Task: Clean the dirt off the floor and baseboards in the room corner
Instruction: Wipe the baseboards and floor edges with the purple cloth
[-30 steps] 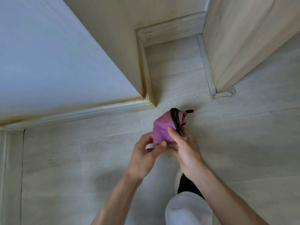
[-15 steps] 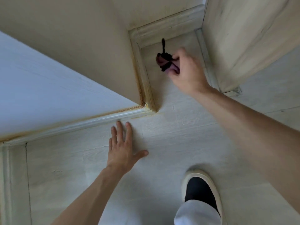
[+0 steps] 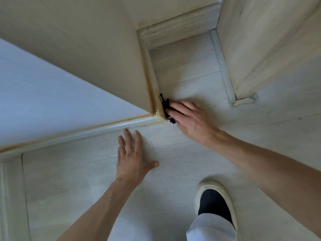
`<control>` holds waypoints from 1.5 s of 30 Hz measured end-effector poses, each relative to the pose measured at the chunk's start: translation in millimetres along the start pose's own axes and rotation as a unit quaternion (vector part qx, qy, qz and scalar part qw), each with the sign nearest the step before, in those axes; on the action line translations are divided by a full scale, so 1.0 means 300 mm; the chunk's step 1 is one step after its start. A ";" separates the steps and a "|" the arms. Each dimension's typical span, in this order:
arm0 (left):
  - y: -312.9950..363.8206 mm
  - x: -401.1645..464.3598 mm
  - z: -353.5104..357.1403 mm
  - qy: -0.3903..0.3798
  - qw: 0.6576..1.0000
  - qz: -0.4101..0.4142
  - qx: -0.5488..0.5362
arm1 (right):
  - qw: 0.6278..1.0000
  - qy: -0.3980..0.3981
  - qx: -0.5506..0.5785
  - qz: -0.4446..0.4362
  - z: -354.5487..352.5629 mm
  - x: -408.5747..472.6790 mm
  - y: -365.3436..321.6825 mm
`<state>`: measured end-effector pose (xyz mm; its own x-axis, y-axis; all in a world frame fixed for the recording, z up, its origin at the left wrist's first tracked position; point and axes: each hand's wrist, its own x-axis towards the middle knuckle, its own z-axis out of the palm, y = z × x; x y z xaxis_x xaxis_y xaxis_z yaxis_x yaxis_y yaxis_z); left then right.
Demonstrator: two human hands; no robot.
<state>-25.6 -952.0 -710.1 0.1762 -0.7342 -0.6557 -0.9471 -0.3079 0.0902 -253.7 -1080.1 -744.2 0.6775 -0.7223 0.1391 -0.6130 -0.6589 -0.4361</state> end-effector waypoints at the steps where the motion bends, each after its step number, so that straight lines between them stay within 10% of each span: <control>1: 0.001 0.003 0.000 0.005 1.000 0.003 0.001 | 1.000 0.011 -0.019 0.005 -0.008 0.057 0.041; 7: -0.003 0.000 0.000 0.012 1.000 0.002 -0.013 | 0.993 0.048 -0.004 0.104 0.031 0.240 0.020; 25: 0.011 0.004 -0.013 -0.013 1.000 0.003 0.025 | 0.997 -0.059 -0.054 0.022 0.013 -0.157 -0.142; 35: 0.022 0.011 -0.024 -0.021 1.000 -0.007 0.017 | 0.977 0.023 0.097 0.190 0.069 -0.109 -0.247; 38: 0.006 0.013 -0.011 -0.015 1.000 0.008 0.002 | 0.891 0.096 0.274 0.351 -0.046 -0.054 -0.171; 42: 0.004 0.017 -0.004 -0.009 1.000 0.016 -0.004 | 0.682 0.225 0.474 0.510 -0.116 0.107 -0.073; 45: 0.001 0.019 -0.001 -0.006 1.000 0.018 -0.006 | 0.638 0.228 0.545 0.495 -0.139 0.249 -0.012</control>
<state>-24.9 -956.4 -713.5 0.1394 -0.7379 -0.6603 -0.9496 -0.2886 0.1221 -217.8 -1140.5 -695.2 -0.1627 -0.8206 -0.5479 0.1655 0.5247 -0.8350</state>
